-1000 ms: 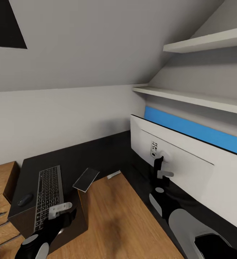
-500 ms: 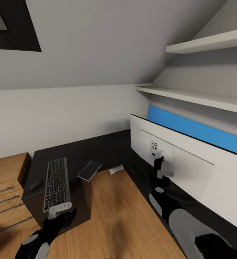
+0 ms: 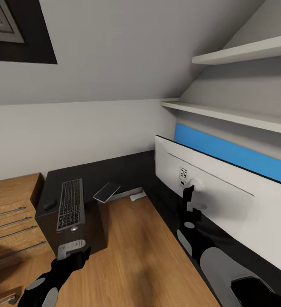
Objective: In the bedroom, organize the workspace by keeping the computer under the desk, ensuring the monitor is on the desk, placing the keyboard on the desk next to the monitor, placing the mouse on the desk next to the keyboard, moving the folder from the swivel chair onto the desk next to the mouse, stacking the notebook on top of the folder with the pen on top of the notebook, and positioning the swivel chair next to the desk.
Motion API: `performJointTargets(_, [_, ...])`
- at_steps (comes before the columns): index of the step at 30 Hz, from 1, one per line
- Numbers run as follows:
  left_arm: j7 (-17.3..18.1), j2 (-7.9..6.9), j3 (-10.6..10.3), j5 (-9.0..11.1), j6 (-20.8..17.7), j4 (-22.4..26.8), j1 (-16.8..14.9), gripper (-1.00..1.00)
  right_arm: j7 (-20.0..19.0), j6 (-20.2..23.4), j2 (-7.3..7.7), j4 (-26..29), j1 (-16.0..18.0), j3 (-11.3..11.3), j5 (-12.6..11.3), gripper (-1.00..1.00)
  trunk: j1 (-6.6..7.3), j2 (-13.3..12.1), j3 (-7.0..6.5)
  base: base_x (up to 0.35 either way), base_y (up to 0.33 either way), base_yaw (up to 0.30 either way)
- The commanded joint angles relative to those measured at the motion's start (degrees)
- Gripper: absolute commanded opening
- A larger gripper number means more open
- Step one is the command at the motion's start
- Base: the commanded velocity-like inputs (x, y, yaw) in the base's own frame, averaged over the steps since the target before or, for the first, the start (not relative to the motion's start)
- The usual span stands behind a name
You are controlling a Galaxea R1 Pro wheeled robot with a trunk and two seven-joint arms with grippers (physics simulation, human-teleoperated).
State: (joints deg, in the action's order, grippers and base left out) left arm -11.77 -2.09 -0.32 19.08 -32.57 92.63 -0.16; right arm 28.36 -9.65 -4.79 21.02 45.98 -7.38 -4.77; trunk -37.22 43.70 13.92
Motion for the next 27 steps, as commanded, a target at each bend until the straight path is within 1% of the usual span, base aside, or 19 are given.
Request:
performJointTargets(1, [-0.4, -0.02, 0.0, 0.6, -0.2, 0.1, 0.0, 1.0, 0.6, -0.4, 0.04, 0.0, 0.1, -1.3, -0.4, -1.0, 0.0, 0.1, 0.06, -0.072, -0.047, 0.0])
performJointTargets(8, [-0.4, -0.02, 0.0, 0.6, -0.2, 0.1, 0.0, 1.0, 0.6, -0.5, -0.04, 0.0, 0.1, -1.3, -0.3, -1.0, 0.0, 0.1, 0.06, -0.013, -0.009, 0.005])
performJointTargets(14, [-0.4, -0.02, 0.0, 0.6, -0.2, 0.1, 0.0, 1.0, 0.6, -0.5, -0.04, 0.0, 0.1, -1.4, -0.3, -1.0, 0.0, 0.1, 0.06, -0.046, -0.003, 0.11])
performJointTargets(22, [-0.4, -0.02, 0.0, 0.6, -0.2, 0.1, 0.0, 1.0, 0.6, -0.5, -0.04, 0.0, 0.1, -1.4, -0.3, -1.0, 0.0, 0.1, 0.06, -0.248, -0.098, 0.175])
performJointTargets(27, [-0.4, -0.02, 0.0, 0.6, -0.2, 0.1, 0.0, 1.0, 0.6, -0.5, -0.04, 0.0, 0.1, -1.3, -0.3, -1.0, 0.0, 0.1, 0.06, -0.291, -0.159, 0.061])
